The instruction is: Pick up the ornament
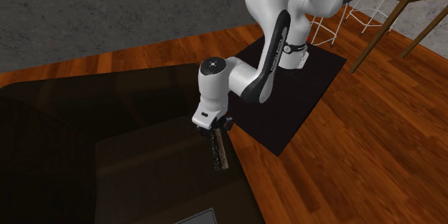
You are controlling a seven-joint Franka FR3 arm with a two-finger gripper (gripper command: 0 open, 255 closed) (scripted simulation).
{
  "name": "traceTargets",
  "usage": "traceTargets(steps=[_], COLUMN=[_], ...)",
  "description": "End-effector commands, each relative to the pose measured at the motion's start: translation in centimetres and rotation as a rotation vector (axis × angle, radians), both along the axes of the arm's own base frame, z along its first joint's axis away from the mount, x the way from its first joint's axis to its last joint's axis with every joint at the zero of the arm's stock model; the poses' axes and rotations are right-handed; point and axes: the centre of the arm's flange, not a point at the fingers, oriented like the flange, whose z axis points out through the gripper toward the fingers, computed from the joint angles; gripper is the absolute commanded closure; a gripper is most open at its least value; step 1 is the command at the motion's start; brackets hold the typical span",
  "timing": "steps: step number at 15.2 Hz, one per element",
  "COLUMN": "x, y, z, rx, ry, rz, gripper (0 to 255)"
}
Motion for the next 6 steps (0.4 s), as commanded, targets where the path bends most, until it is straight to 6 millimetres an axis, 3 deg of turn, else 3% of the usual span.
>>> traceTargets(steps=[1,6], x=[-0.1,-0.1], y=[0.0,0.0], z=[1.0,2.7], rx=[0.000,0.000], ry=[0.000,0.000], rz=[0.000,0.000], gripper=[255,255])
